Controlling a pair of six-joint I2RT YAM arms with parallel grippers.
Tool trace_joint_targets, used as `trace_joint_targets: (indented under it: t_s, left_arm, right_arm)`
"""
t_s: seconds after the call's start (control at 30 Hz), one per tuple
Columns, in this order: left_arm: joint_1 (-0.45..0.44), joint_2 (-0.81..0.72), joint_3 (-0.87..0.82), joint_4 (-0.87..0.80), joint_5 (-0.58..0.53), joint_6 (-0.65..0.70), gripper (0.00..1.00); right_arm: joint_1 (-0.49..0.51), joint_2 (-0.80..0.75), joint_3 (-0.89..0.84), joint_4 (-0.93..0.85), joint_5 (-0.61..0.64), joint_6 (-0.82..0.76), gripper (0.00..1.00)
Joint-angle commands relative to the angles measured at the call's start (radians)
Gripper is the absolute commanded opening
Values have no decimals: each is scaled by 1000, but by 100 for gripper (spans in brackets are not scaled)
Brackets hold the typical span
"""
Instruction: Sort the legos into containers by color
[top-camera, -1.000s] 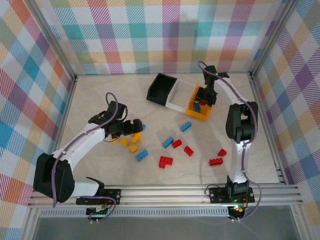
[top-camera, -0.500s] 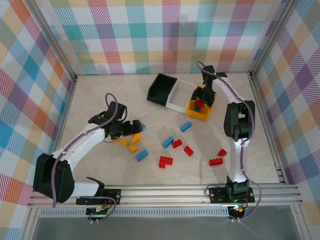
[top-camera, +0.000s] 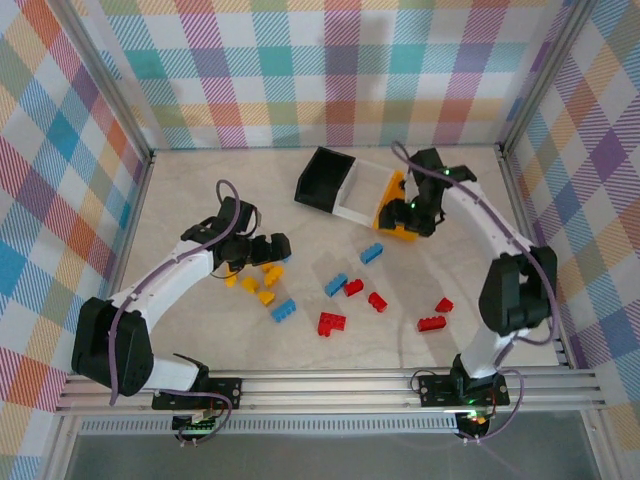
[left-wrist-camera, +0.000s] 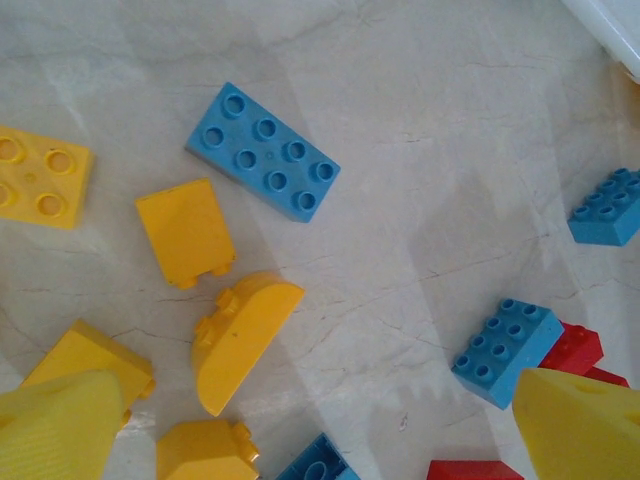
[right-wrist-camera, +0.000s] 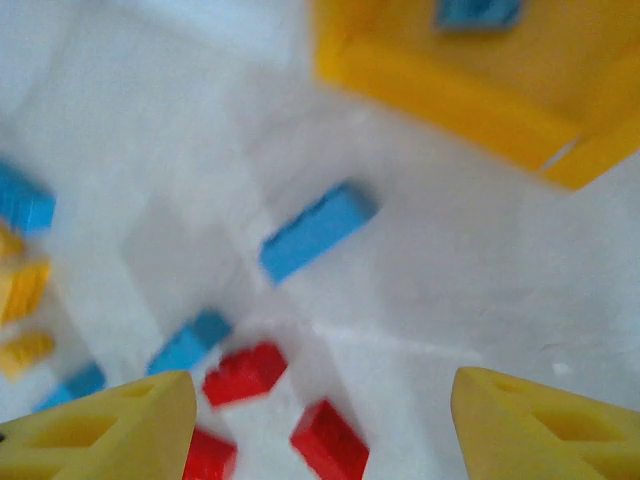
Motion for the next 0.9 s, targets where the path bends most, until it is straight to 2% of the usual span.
trace_joint_targets:
  t_s: [0.0, 0.17, 0.4, 0.87]
  left_arm:
    - [-12, 0, 24, 24, 40, 34, 100]
    - [-11, -37, 5, 19, 41, 36, 100]
    - [-12, -113, -39, -14, 21, 40, 100]
    - [-11, -180, -85, -11, 18, 27, 100]
  right_arm:
    - [65, -78, -132, -31, -83, -151, 69]
    - [182, -100, -253, -35, -34, -220, 68]
    - [281, -46, -314, 8, 28, -248, 64]
    - [306, 100, -317, 53, 174, -214, 58]
